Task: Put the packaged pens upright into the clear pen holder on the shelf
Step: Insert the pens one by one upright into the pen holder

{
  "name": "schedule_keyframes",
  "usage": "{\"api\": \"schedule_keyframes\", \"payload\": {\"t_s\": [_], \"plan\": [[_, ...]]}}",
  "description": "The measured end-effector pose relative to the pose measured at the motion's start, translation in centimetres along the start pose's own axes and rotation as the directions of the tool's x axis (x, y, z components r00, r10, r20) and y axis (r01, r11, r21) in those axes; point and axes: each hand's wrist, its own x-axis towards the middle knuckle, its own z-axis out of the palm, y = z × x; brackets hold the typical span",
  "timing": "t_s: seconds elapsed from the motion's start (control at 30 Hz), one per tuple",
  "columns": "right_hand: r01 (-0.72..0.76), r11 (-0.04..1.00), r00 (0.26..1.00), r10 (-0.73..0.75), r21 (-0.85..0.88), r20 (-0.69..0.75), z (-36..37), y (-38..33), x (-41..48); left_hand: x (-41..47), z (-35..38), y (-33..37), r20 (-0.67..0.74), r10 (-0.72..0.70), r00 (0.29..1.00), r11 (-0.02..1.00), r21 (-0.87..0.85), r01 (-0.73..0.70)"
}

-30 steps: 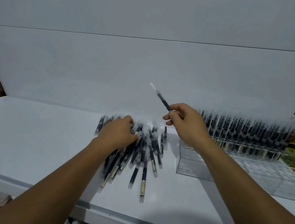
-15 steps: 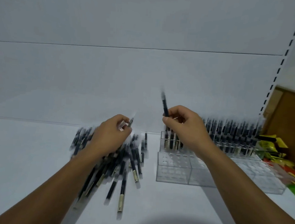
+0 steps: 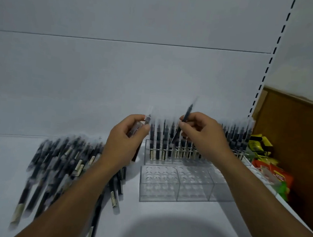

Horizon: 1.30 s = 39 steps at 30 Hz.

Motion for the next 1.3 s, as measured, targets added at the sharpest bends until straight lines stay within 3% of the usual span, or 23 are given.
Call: {"api": "schedule_keyframes", "payload": {"t_s": [0.33,0.47,0.7,0.77,0.93,1.17,1.3], "plan": [[0.1,0.914,0.989,-0.048,-0.394,0.138,0.6,0.8,1.4,-0.5,0.1,-0.3,0.073,0.046,0.996,0.998,-0.051,-0.043],[0.106,0.859,0.971,0.019,-0.5,0.238,1.3,0.9,1.1,-0.4,0.2,-0.3,0.088,0.048,0.995,0.999,-0.03,-0.045],[0.085,0.848,0.962,0.066,-0.522,0.264,0.0,0.7,0.4,-0.7,0.5,-0.1,0.119,0.046,0.992,0.999,0.007,-0.047],[0.091,0.879,0.974,0.02,-0.467,0.227,-0.9,0.0,-0.1,-0.7,0.6,0.1,0.132,0.05,0.99,0.998,0.021,-0.053],[0.074,0.996,0.973,-0.061,-0.05,0.222,-0.6,-2.3,-1.1,-0.4,0.9,1.0,0.166,0.094,0.982,0.992,0.068,-0.107],[0.075,0.991,0.991,-0.086,0.113,0.1,-0.2,-3.1,-1.4,-0.7,1.1,1.7,0.196,0.104,0.975,0.986,0.11,-0.127],[0.073,0.978,0.989,-0.046,0.195,-0.138,-2.9,-3.0,-0.2,-0.6,0.4,1.9,0.118,0.087,0.989,0.995,0.045,-0.093]]}}
